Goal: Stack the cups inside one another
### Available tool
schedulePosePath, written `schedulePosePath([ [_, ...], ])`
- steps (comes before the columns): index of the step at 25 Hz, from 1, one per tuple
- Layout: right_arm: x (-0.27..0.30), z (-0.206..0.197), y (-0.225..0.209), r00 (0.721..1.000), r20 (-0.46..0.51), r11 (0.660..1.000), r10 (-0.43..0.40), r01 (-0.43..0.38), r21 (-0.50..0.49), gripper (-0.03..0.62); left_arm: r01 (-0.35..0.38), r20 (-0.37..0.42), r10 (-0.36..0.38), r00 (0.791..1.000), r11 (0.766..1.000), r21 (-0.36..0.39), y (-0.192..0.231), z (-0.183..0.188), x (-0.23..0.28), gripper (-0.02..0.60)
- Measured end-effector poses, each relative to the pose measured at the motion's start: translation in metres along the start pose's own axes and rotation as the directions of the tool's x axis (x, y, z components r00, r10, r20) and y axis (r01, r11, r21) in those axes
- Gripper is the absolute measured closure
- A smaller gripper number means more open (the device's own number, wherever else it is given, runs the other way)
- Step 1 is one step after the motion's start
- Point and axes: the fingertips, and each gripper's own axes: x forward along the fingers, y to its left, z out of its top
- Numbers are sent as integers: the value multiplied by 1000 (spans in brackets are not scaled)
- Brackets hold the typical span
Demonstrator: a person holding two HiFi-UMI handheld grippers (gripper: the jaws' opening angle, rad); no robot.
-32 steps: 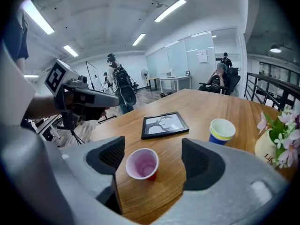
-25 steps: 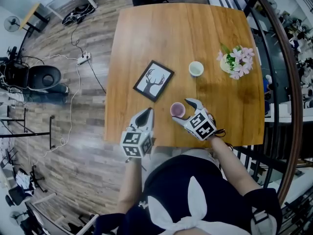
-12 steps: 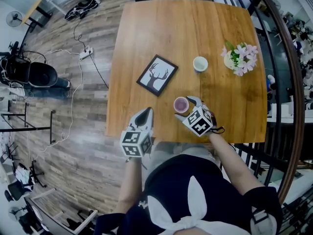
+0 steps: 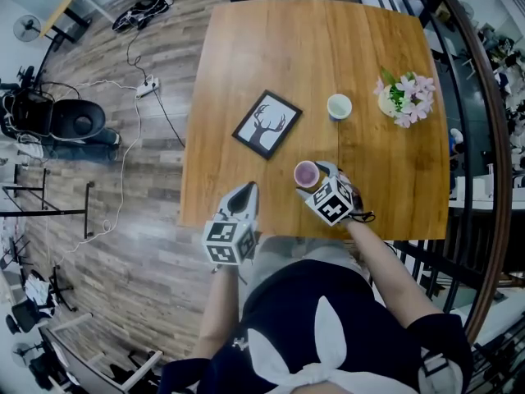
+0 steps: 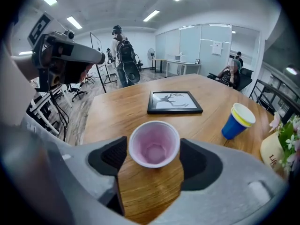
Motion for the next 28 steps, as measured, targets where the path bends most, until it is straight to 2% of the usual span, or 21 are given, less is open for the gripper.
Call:
schedulePosePath([
  [1,-1,0,0,1000,-3,1000,1,-1,1,266,-2,2,2,1000,1000,-2,0,0,0,558],
  [8,-5,2,-3,1000,10,1000,0,0,10,266,2,19,-2,1000,1000,-3,-1,4,3,558],
  [16,-28,28,-20,995,92,999,-36,33,32,266,24,11,-24,1000,1000,11,-6,10,9,558],
  [28,-94,89,-53,949,290,990,-125,99,100,267,71,27,-71,997,997,19,-17,23,25,558],
])
